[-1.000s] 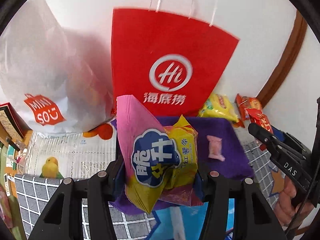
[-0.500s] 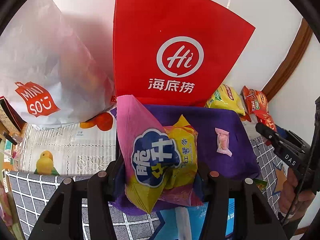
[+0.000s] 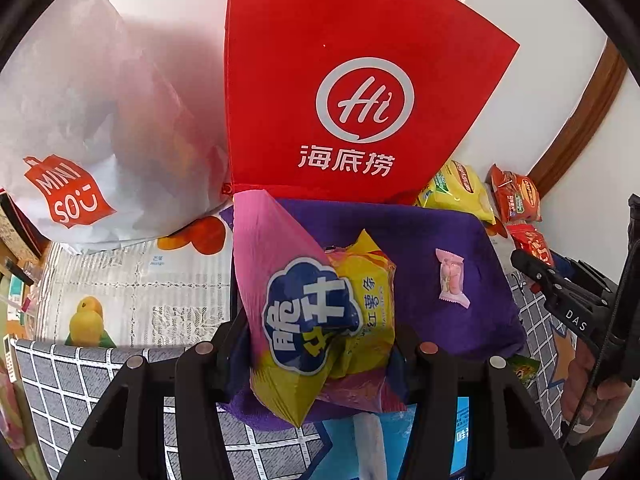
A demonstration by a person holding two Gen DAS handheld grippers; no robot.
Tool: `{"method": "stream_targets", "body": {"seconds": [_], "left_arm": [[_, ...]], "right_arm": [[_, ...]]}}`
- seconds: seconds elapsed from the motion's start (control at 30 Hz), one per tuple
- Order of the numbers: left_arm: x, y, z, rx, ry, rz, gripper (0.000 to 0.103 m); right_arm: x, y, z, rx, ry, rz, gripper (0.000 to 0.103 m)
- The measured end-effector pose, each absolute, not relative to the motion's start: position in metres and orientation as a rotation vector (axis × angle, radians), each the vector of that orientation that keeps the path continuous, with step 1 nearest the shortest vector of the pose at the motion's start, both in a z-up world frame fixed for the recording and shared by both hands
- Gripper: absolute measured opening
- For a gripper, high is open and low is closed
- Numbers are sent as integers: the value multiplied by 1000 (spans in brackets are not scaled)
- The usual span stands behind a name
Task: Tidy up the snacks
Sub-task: 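Lower the red packet onto the cloth and open the right tool while the left tool holds the chip bag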
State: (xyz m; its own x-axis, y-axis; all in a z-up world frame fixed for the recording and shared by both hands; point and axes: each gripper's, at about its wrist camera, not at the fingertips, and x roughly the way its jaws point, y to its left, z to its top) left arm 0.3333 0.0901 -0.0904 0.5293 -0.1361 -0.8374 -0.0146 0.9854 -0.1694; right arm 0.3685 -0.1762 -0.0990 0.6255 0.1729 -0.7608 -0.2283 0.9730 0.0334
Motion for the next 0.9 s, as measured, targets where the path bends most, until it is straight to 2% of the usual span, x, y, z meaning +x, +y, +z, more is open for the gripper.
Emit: {"method": "stream_targets", "body": {"seconds": [0.9], "left_arm": [[338,92,-100,-165,1033,-71,52]], "right_arm": [[375,-162,-122,-129,955,232,44]]}}
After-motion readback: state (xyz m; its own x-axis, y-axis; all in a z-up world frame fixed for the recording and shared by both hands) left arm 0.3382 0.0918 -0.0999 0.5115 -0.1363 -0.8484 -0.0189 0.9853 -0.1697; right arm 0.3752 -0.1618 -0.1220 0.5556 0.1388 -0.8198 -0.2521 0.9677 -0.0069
